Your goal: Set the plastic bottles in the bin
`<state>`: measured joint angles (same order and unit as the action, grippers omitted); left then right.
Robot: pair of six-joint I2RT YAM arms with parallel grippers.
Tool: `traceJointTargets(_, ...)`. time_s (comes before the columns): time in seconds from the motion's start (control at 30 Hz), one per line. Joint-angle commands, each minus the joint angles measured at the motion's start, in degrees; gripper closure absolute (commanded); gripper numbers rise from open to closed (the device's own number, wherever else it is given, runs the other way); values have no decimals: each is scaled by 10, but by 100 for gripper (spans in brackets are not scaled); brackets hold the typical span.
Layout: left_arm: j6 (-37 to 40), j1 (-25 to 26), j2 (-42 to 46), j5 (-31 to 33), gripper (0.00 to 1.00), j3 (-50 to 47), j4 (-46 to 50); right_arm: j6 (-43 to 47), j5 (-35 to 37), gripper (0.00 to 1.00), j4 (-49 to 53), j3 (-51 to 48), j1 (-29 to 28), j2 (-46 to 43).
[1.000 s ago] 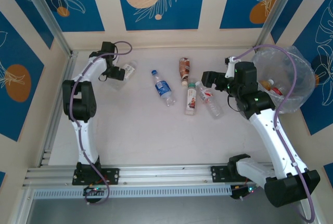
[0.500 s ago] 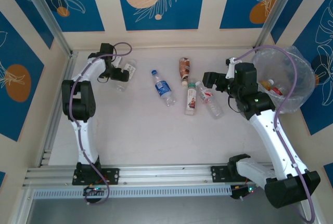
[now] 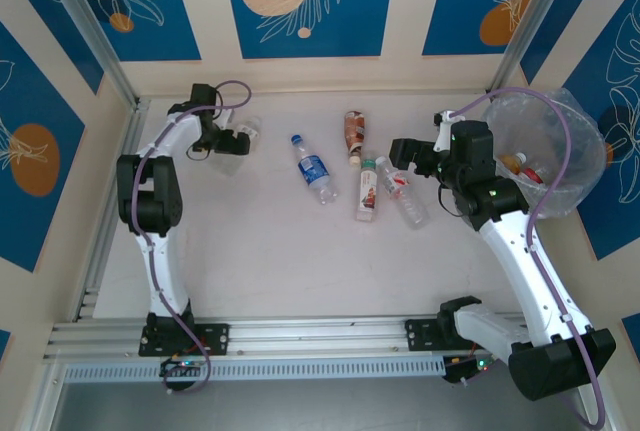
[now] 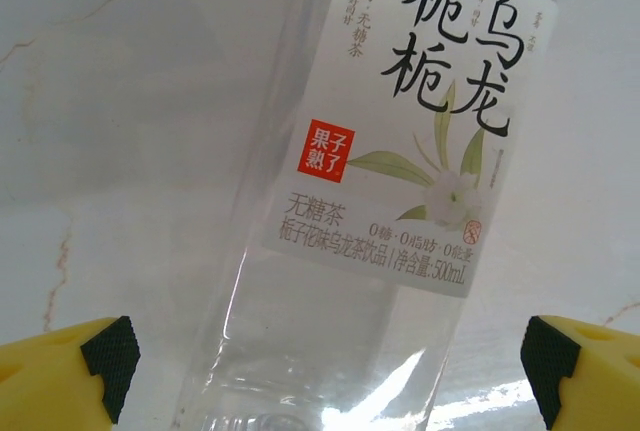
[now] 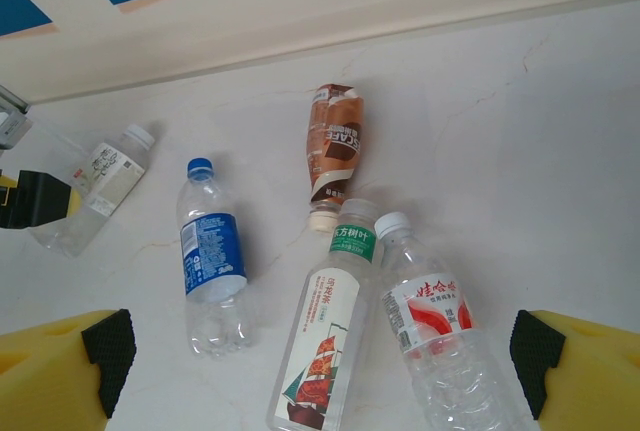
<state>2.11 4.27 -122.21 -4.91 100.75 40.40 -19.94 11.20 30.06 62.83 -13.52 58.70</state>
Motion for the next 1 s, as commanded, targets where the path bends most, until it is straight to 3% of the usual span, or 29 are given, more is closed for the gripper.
traceJointTargets(0.0, 35, -6, -6, -12, 1, 12, 39, -3, 9, 1, 6, -5, -5, 1)
traceJointTargets(0.17, 71, -6, -22, 55, 1, 13, 72, 2, 18, 1, 12, -2, -6, 0)
traceJointTargets(0.37, 96, -3, -47, 31, 1, 21, 80, -1, 17, 1, 9, -1, -7, 6)
traceJointTargets(0.57, 109, 15, -65, 73, 11, 20, 54, -4, 17, 1, 9, 3, -11, 12)
traceJointTargets(0.73, 97, 19, -43, 89, 27, -11, 11, -5, 18, 1, 10, 4, -13, 15)
traceJointTargets(0.97, 84, 21, -14, 69, 33, -39, 0, -7, 9, 1, 6, 9, -17, 27)
